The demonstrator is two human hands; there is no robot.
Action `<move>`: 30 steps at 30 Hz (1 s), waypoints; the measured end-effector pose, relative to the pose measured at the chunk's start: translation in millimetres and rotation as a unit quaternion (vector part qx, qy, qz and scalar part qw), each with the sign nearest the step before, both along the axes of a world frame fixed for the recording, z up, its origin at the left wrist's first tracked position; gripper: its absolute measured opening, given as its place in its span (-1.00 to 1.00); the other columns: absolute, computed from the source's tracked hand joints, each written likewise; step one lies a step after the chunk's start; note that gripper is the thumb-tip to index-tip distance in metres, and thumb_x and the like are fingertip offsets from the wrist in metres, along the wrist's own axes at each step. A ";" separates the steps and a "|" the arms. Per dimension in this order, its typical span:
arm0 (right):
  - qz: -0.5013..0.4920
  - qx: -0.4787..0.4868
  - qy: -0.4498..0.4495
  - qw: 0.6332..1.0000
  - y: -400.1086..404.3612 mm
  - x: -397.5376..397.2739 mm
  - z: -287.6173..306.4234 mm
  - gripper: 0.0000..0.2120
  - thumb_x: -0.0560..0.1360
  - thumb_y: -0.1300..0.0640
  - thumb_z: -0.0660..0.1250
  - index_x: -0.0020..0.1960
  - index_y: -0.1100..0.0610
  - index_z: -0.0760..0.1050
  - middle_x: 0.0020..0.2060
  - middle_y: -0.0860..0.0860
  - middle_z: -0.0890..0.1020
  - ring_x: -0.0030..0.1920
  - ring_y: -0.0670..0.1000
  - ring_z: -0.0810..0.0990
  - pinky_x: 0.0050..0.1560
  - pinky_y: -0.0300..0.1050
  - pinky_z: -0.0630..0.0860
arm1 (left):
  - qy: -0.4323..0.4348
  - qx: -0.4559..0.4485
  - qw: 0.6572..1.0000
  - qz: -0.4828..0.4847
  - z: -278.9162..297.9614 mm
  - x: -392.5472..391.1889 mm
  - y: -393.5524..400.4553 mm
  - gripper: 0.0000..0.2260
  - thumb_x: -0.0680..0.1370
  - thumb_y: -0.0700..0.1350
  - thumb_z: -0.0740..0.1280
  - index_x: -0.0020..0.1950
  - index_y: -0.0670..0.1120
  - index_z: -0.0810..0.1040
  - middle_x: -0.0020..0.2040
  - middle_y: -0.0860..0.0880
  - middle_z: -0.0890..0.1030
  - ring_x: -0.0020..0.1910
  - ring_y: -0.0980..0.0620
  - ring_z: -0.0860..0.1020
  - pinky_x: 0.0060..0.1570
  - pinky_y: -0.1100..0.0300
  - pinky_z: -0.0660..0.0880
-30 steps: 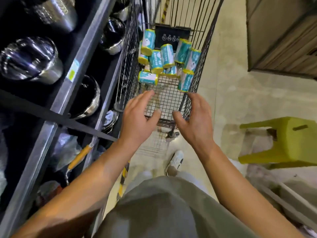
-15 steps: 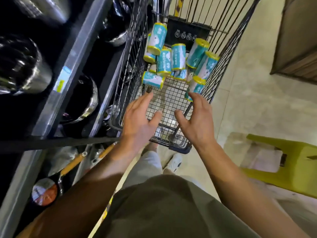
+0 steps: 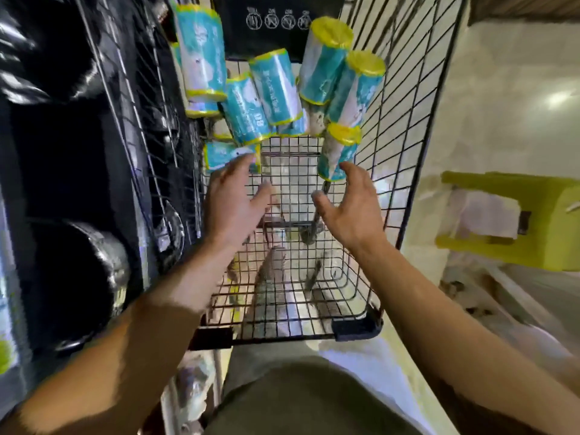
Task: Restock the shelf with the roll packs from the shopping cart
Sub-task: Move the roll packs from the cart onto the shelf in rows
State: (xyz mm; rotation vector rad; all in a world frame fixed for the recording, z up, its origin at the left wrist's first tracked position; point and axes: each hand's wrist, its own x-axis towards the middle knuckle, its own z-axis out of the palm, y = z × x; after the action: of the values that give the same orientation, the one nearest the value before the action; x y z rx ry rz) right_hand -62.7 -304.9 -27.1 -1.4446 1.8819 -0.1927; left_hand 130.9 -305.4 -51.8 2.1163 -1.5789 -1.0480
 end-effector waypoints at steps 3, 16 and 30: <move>-0.031 0.037 0.012 0.999 -27.1 2.0 -45.1 -0.34 0.52 0.03 0.43 0.50 0.25 0.27 0.39 0.18 0.42 0.40 0.17 0.36 0.37 -0.08 0.27 | 0.000 0.016 1.000 0.017 -46.9 6.8 -27.2 -0.53 0.47 0.03 0.35 0.30 -0.19 0.55 0.18 -0.17 0.64 0.18 -0.19 0.57 0.22 0.09 0.41; -0.018 0.012 0.156 0.988 -45.3 16.0 -133.4 -0.37 0.45 -0.04 0.30 0.45 0.20 0.32 0.50 0.18 0.28 0.47 0.21 0.16 0.51 0.04 0.03 | -0.211 0.169 0.963 -0.010 -174.7 23.5 -60.5 -0.26 0.27 0.02 0.59 0.37 -0.08 0.37 0.50 -0.08 0.27 0.49 -0.21 0.17 0.38 -0.15 0.16; -0.009 0.000 0.090 0.996 -75.7 16.0 -144.7 -0.29 0.36 0.11 0.47 0.48 0.01 0.35 0.31 0.15 0.41 0.32 0.22 0.37 0.34 0.04 0.37 | -0.050 0.197 0.971 0.128 -168.4 4.4 -30.2 -0.42 0.37 0.02 0.52 0.31 0.00 0.37 0.16 -0.06 0.58 0.10 -0.14 0.56 0.02 -0.07 0.54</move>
State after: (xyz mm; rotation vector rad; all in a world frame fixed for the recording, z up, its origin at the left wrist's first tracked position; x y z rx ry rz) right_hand -46.7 -380.7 -171.8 -1.4876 2.0384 -0.0734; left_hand 135.4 -335.6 -220.1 2.5848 -1.1635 -1.2597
